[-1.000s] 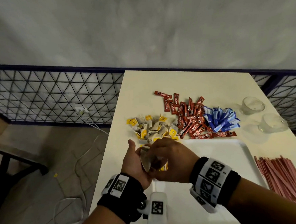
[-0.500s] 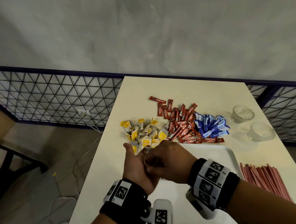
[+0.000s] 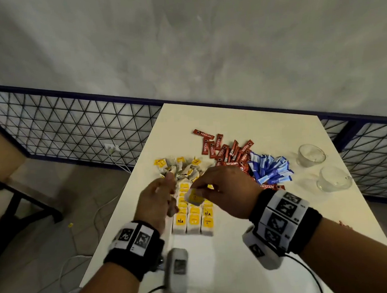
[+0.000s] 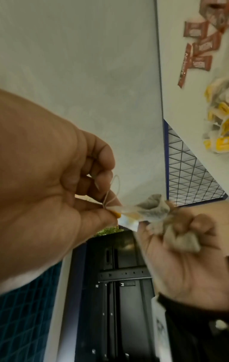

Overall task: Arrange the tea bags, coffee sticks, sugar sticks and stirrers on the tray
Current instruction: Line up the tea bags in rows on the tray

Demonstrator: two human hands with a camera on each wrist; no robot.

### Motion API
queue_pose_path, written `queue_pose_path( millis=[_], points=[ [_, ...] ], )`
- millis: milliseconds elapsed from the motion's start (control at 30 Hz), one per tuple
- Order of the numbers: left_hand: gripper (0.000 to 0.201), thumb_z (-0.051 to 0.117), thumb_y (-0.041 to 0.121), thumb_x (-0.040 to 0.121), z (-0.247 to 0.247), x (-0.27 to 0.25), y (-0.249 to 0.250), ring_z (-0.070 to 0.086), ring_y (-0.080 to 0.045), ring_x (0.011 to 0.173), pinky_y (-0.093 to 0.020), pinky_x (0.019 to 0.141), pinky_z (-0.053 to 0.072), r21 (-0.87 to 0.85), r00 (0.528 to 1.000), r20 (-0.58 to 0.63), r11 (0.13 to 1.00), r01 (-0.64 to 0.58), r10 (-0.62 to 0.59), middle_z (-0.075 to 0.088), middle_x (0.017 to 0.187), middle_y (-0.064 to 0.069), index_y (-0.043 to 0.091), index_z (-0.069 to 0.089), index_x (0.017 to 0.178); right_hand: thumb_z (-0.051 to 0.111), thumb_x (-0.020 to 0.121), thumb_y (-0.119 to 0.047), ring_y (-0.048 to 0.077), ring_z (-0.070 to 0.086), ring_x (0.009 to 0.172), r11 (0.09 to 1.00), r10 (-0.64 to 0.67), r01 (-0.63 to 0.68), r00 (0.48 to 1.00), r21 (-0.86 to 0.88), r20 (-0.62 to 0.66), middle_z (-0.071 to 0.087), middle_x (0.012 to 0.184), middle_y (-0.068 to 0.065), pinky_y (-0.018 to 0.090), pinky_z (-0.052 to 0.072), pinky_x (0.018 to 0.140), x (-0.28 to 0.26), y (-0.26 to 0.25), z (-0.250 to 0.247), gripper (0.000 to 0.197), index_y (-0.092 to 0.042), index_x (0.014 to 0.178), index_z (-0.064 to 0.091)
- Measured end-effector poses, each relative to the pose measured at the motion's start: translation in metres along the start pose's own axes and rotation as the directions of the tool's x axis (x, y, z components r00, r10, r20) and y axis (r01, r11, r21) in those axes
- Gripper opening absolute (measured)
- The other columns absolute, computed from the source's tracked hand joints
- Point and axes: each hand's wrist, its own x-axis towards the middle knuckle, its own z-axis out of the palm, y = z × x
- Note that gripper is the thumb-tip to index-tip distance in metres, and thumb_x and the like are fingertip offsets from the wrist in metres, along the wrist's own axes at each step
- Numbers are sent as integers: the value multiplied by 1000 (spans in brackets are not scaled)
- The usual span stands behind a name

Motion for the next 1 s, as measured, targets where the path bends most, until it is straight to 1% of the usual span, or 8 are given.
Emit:
queue_pose_path(
  millis=[33, 100, 200, 400, 533, 700, 800, 1000],
  points=[
    [7, 73, 28, 79, -3, -3, 9, 41, -12, 40, -23, 46, 37, 118, 988, 115, 986, -121, 107, 48, 64, -6, 23, 70, 75, 62, 90, -24, -9, 41, 74, 1000, 11, -11, 1000, -19, 19, 67, 92, -9, -2, 27, 67, 1, 2, -3, 19, -22, 107, 71],
    [21, 84, 22, 67, -3, -10, 25, 59, -10, 56, -22, 56, 49, 384, 920, 352, 869, -312, 174, 63, 71, 0, 35, 76, 80, 64, 89, -24, -11, 46, 66, 999, 40, -39, 999, -35, 23, 60, 81, -18, -1, 29, 64, 3, 4, -6, 20, -23, 107, 69],
    [23, 83, 18, 70, 6, -13, 31, 62, 2, 68, -17, 69, 49, 548, 864, 465, 702, -454, 195, 68, 69, 15, 38, 73, 66, 67, 86, -21, -13, 51, 65, 997, 73, -72, 997, 9, -3, 58, 74, -20, 1, 33, 64, 5, 5, -7, 18, -22, 104, 68],
    [5, 75, 32, 78, 5, -16, 21, 45, -7, 50, -22, 51, 37, 339, 883, 437, 877, -340, 173, 59, 54, 12, 34, 77, 74, 71, 84, -24, -1, 52, 65, 941, 223, -210, 975, 267, -21, 61, 73, -26, 12, 41, 63, -8, 19, 8, 19, -27, 102, 68],
    [10, 70, 26, 79, 3, -13, 16, 47, 0, 50, -16, 54, 39, 334, 885, 424, 874, -352, 195, 57, 51, 13, 28, 76, 71, 70, 84, -24, 6, 55, 70, 912, 294, -283, 956, 296, 8, 64, 81, -10, 30, 48, 71, -18, 23, 24, 15, -26, 100, 67],
    [10, 67, 18, 85, 3, -11, 14, 66, 0, 73, -13, 69, 48, 375, 870, 471, 859, -350, 149, 73, 75, 12, 23, 74, 90, 68, 86, -25, 2, 52, 65, 891, 323, -298, 946, 344, -17, 64, 78, -9, 22, 44, 66, -17, 24, 31, 10, -26, 96, 69],
    [9, 73, 29, 82, -5, 4, -3, 67, -12, 90, -25, 81, 49, 565, 918, 386, 762, -316, 95, 74, 89, 4, 24, 74, 89, 65, 88, -22, 3, 48, 62, 874, 396, -380, 918, 304, 8, 59, 70, -8, 15, 38, 61, -20, 40, 46, 6, -25, 83, 64],
    [9, 70, 31, 84, -37, 21, -51, 63, -16, 98, -21, 77, 44, 856, 979, 187, 502, -124, -77, 71, 95, 1, 32, 65, 77, 63, 88, -21, 16, 54, 67, 708, 622, -652, 758, 273, 195, 61, 68, -1, 37, 49, 75, -44, 83, 109, 9, -16, 81, 63]
  ],
)
